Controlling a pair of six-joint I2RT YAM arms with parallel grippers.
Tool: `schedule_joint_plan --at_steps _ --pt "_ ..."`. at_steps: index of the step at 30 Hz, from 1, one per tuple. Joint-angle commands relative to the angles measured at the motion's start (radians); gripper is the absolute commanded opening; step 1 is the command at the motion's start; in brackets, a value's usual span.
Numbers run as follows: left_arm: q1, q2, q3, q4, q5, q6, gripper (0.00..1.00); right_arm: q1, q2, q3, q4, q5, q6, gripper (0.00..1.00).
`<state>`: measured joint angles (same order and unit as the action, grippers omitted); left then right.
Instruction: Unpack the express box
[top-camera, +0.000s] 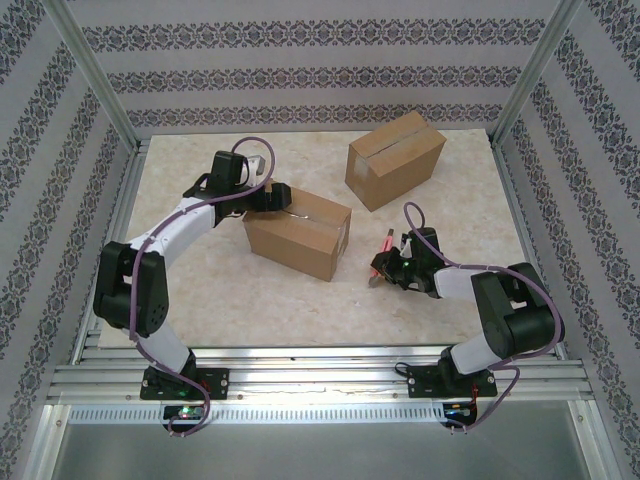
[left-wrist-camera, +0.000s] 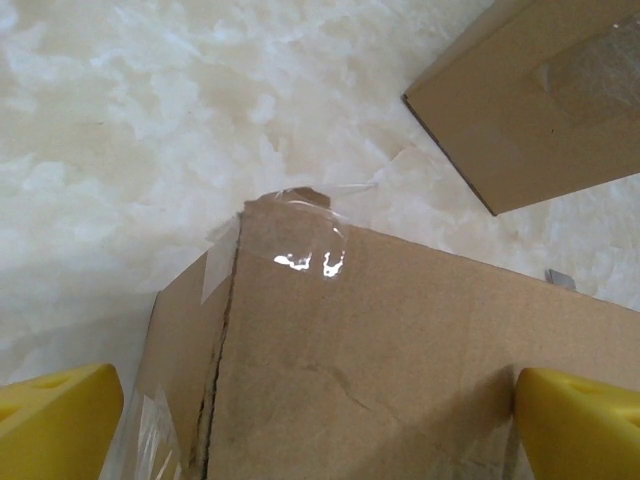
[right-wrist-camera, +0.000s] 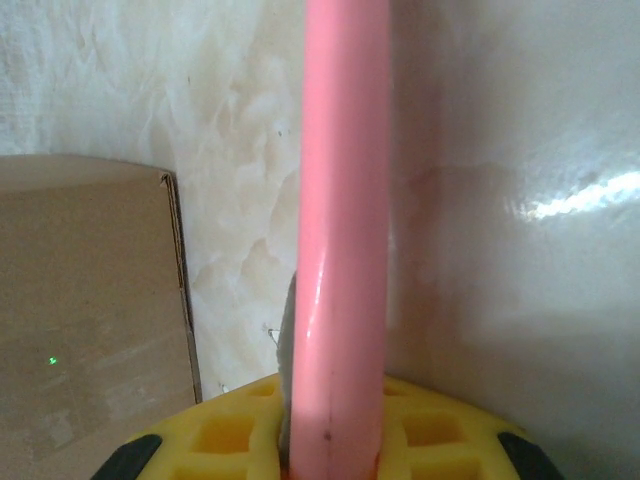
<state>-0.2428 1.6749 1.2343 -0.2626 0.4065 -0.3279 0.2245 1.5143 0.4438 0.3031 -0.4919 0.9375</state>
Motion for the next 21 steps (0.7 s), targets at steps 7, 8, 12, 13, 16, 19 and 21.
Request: schedule_joint_plan --at_steps 7,8,12,13,16,19,21 --pt "-0.015 -0.023 0.064 -0.146 -0.058 0.05 1.0 -0.004 0.023 -0.019 0.0 0.072 0.019 0.46" --pt "-0.015 -0.023 0.07 -0.152 -0.06 0.053 1.0 -0.005 0.018 -0.02 -0.006 0.075 0.02 0.51" --pt "-0.015 -0.024 0.099 -0.168 -0.062 0.062 1.0 -0.005 -0.002 -0.025 -0.017 0.077 0.025 0.67" --pt "-0.015 -0.024 0.111 -0.175 -0.063 0.066 1.0 -0.005 -0.01 -0.028 -0.02 0.075 0.025 0.71" --pt "-0.016 -0.018 0.16 -0.203 -0.083 0.08 1.0 -0.003 -0.056 -0.041 -0.038 0.07 0.025 0.82" --pt "-0.014 0.0 0.238 -0.246 -0.11 0.102 1.0 0.009 -0.139 -0.05 -0.098 0.081 0.014 0.92" --pt "-0.014 0.025 0.301 -0.277 -0.13 0.113 1.0 0.042 -0.214 -0.047 -0.163 0.11 -0.002 0.96"
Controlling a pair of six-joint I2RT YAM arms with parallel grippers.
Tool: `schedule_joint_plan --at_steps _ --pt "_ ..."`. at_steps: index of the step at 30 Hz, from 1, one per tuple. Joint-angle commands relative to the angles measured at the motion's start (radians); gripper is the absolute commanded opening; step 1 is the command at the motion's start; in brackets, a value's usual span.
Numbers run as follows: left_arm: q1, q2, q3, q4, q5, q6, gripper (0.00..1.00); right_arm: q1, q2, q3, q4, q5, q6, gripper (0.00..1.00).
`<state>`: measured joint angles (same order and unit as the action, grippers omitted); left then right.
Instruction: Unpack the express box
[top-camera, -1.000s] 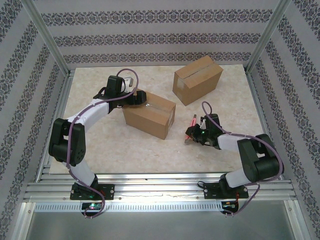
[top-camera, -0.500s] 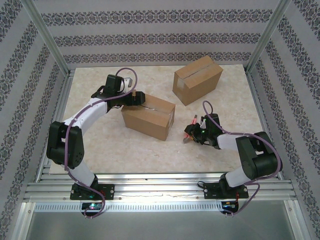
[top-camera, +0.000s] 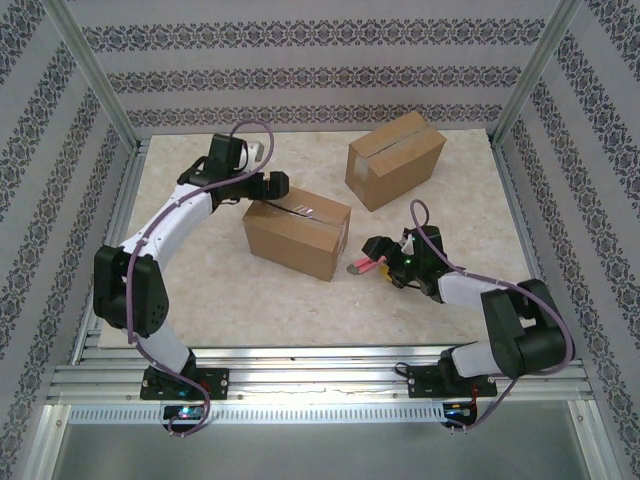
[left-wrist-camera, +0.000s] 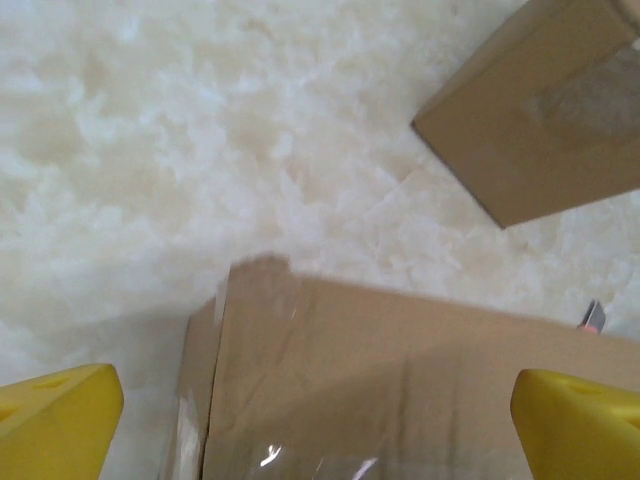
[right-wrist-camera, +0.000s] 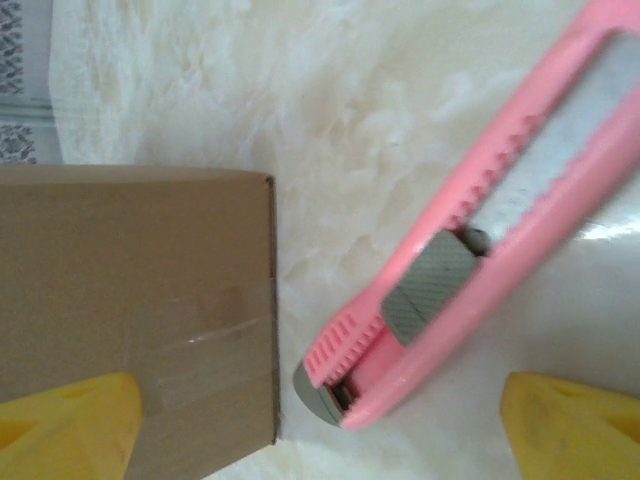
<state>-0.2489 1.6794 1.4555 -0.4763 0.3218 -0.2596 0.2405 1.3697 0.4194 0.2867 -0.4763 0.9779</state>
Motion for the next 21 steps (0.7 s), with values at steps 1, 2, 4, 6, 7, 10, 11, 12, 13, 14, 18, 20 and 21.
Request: schedule_joint_plan --at_steps 1,2,4,6,7,10,11,12,13,14,18,20,21 --pt "-0.006 0.037 0.117 -0.077 -0.053 0.05 1.0 0.054 -0.112 -0.015 -0.193 0.117 -0.053 0.97" --pt "-0.004 0.053 0.147 -0.088 -0.058 0.053 1.0 0.079 -0.146 -0.008 -0.233 0.14 -0.06 0.98" --pt "0.001 0.1 0.222 -0.11 -0.068 0.057 1.0 0.147 -0.221 0.006 -0.305 0.191 -0.064 0.98" --pt "0.006 0.153 0.287 -0.127 -0.072 0.061 1.0 0.211 -0.273 0.01 -0.34 0.234 -0.051 0.98" --pt "0.009 0.191 0.329 -0.145 -0.073 0.065 1.0 0.248 -0.294 0.009 -0.351 0.254 -0.038 0.98" --pt "0.015 0.299 0.444 -0.203 -0.07 0.074 0.99 0.353 -0.314 0.018 -0.359 0.301 -0.006 0.98" --pt "0.015 0.333 0.477 -0.218 -0.068 0.077 0.98 0.387 -0.309 0.026 -0.356 0.314 0.001 0.98" --pt "0.017 0.36 0.504 -0.23 -0.07 0.081 0.98 0.416 -0.301 0.034 -0.349 0.317 0.007 0.98" --pt "0.019 0.388 0.536 -0.242 -0.071 0.083 0.98 0.444 -0.283 0.047 -0.341 0.317 0.011 0.98" --pt "0.02 0.415 0.565 -0.255 -0.074 0.086 0.98 0.468 -0.265 0.065 -0.334 0.32 0.012 0.98" --pt "0.022 0.484 0.644 -0.299 -0.102 0.101 0.98 0.525 -0.181 0.125 -0.306 0.352 0.018 0.98" --pt "0.025 0.502 0.664 -0.327 -0.125 0.113 0.98 0.531 -0.139 0.153 -0.284 0.382 0.024 0.98" --pt "0.024 0.507 0.665 -0.336 -0.136 0.118 0.98 0.531 -0.121 0.164 -0.279 0.4 0.022 0.98"
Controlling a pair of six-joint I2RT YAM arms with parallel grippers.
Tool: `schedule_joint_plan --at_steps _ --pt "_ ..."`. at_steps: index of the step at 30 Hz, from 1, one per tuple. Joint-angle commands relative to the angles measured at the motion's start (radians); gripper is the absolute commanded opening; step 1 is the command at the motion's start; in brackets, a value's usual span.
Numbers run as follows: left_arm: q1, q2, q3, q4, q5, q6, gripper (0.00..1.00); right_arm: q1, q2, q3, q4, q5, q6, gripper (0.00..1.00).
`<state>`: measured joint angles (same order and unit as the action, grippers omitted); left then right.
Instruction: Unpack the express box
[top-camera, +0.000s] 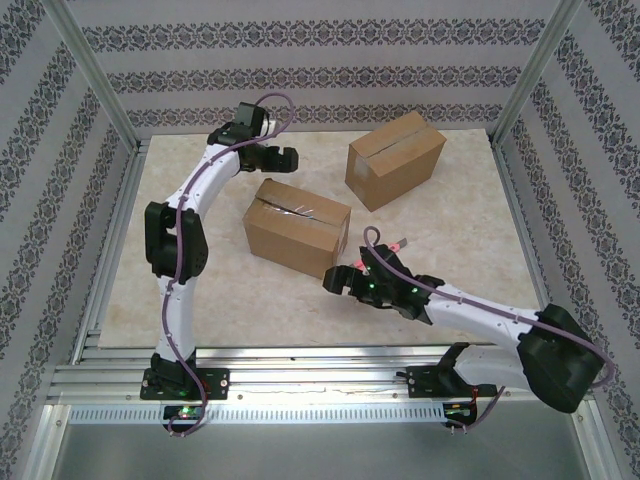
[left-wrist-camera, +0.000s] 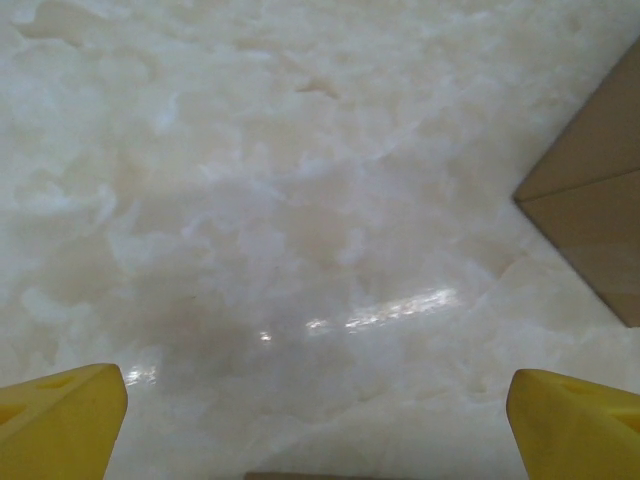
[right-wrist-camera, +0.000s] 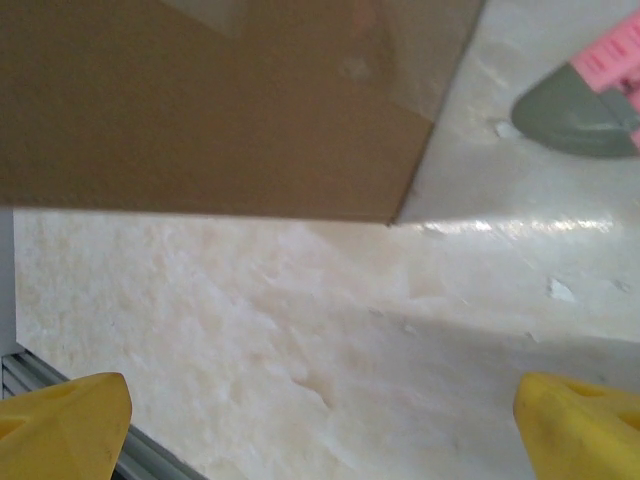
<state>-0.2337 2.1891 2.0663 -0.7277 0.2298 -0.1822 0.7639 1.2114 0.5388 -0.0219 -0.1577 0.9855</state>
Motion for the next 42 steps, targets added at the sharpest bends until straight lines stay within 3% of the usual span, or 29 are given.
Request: schedule_joint_plan --at_steps 1,5,10,17,24,36,42 --pt "0.008 -0.001 0.051 -0.098 -0.062 0.045 0.97 0.007 0.054 0.06 0.028 0.109 0.01 0.98" --pt "0.011 -0.02 0.008 -0.151 -0.144 0.07 0.96 -0.004 0.101 0.116 0.019 0.2 -0.027 0.98" --pt "0.01 -0.107 -0.142 -0.147 -0.225 0.075 0.96 -0.061 0.136 0.158 0.026 0.214 -0.054 0.97" --pt "0.01 -0.285 -0.427 -0.091 -0.277 -0.015 0.96 -0.157 0.239 0.272 0.039 0.119 -0.133 0.97" --pt "0.007 -0.422 -0.659 -0.04 -0.219 -0.109 0.95 -0.222 0.394 0.424 0.057 0.01 -0.176 0.96" --pt "0.003 -0.51 -0.792 0.039 -0.152 -0.176 0.95 -0.255 0.514 0.549 0.062 -0.041 -0.185 0.96" --pt "0.004 -0.549 -0.8 -0.041 -0.299 -0.24 0.98 -0.275 0.481 0.526 0.059 -0.022 -0.191 0.96"
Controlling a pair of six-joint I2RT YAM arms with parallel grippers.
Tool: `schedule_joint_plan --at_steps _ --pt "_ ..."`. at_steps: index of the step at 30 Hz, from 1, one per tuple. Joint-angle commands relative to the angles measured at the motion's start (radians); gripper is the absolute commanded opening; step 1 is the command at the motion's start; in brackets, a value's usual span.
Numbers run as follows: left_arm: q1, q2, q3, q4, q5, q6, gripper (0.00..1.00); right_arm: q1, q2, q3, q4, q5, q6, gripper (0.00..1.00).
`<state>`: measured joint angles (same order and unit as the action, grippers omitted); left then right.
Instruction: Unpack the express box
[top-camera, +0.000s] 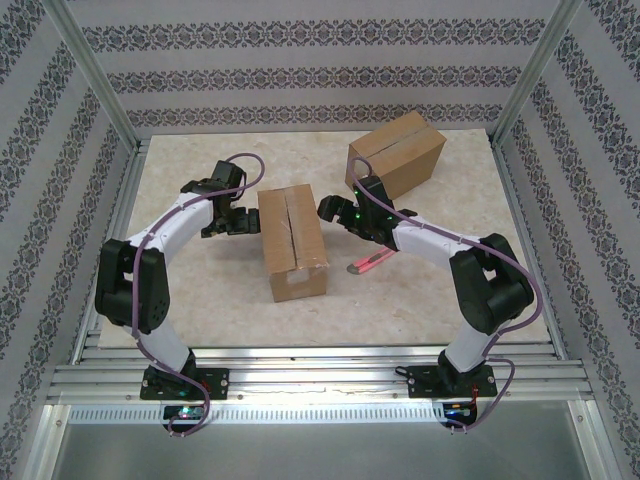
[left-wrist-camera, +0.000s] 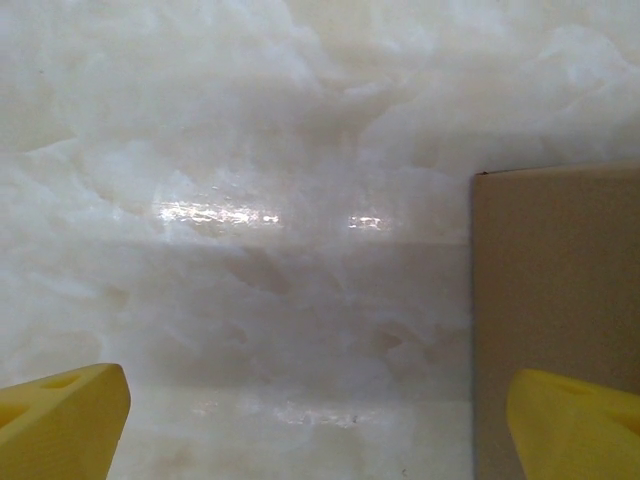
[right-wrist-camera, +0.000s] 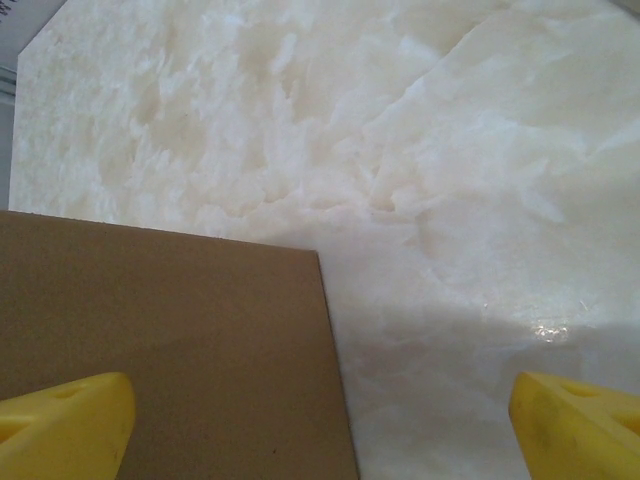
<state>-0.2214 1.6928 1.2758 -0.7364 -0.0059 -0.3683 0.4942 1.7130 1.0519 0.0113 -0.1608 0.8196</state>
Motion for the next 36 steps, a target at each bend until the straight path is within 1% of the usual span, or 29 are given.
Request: schedule_joint_plan --at_steps 1,5,7,9,11,15,17,21,24,27,36 --pt "-0.005 -0.065 -0.013 -0.049 -0.088 -0.065 0.99 -0.008 -0.029 0.008 0.024 -0.015 -0.026 0.96" --pt "0.012 -0.132 -0.024 -0.098 -0.157 -0.094 1.0 -0.017 -0.072 -0.018 0.016 0.002 -0.032 0.96" --pt "0.018 -0.172 -0.029 -0.107 -0.16 -0.101 1.0 -0.017 -0.099 -0.033 0.013 0.013 -0.034 0.96" --pt "0.023 -0.219 -0.033 -0.105 -0.139 -0.107 1.0 -0.016 -0.127 -0.051 0.008 0.014 -0.038 0.96" --pt "0.026 -0.262 -0.033 -0.092 -0.08 -0.107 1.0 -0.016 -0.153 -0.07 0.005 0.013 -0.039 0.97" --pt "0.026 -0.349 -0.051 -0.007 0.124 -0.106 1.0 -0.012 -0.203 -0.099 -0.005 0.018 -0.044 0.97" --pt "0.027 -0.378 -0.061 0.035 0.206 -0.118 1.0 -0.009 -0.218 -0.106 -0.009 0.016 -0.045 0.97" --pt "0.026 -0.384 -0.056 0.096 0.375 -0.129 1.0 0.0 -0.23 -0.113 -0.013 0.014 -0.046 0.97" --pt "0.026 -0.36 -0.061 0.146 0.48 -0.141 1.0 0.004 -0.227 -0.113 -0.011 0.014 -0.044 0.98" --pt "0.027 -0.318 -0.062 0.178 0.529 -0.144 1.0 0.009 -0.223 -0.112 -0.011 0.013 -0.043 0.98" --pt "0.026 -0.217 -0.051 0.184 0.539 -0.121 1.0 0.01 -0.222 -0.114 -0.013 0.015 -0.045 0.98"
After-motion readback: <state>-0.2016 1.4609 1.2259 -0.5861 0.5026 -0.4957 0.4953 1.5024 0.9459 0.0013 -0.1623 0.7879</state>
